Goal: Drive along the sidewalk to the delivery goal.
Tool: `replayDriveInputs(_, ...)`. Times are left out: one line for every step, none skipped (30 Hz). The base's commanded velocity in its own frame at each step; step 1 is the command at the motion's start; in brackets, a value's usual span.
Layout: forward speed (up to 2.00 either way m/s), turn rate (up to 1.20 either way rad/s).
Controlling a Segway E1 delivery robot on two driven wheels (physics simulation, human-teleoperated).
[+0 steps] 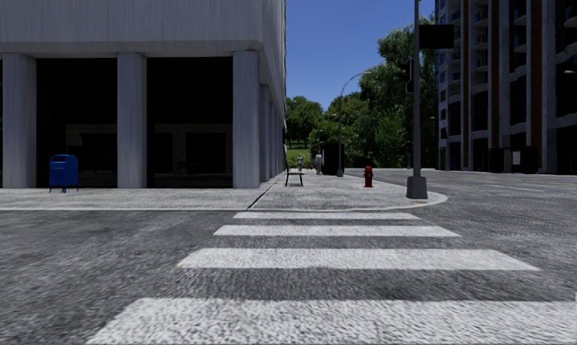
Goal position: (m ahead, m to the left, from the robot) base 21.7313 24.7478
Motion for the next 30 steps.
replayDriveInputs(2.0, 0.0)
replayDriveInputs(2.0, 0.0)
replayDriveInputs(2.0, 0.0)
replayDriveInputs(2.0, 0.0)
replayDriveInputs(2.0, 0.0)
replayDriveInputs(2.0, 0.0)
replayDriveInputs(2.0, 0.0)
replayDriveInputs(2.0, 0.0)
replayDriveInputs(2.0, 0.0)
replayDriveInputs(2.0, 0.0)
replayDriveInputs(2.0, 0.0)
replayDriveInputs(2.0, 0.0)
replayDriveInputs(2.0, 0.0)
replayDriveInputs(2.0, 0.0)
replayDriveInputs(2.0, 0.0)
replayDriveInputs(2.0, 0.0)
replayDriveInputs(2.0, 0.0)
replayDriveInputs(2.0, 0.0)
replayDriveInputs(2.0, 0.0)
replayDriveInputs(2.0, 0.0)
replayDriveInputs(2.0, 0.0)
replayDriveInputs(2.0, 0.0)
replayDriveInputs(2.0, 0.0)
replayDriveInputs(2.0, 0.0)
replayDriveInputs(2.0, 0.0)
replayDriveInputs(2.0, 0.0)
replayDriveInputs(2.0, 0.0)
replayDriveInputs(2.0, 0.0)
replayDriveInputs(2.0, 0.0)
replayDriveInputs(2.0, 0.0)
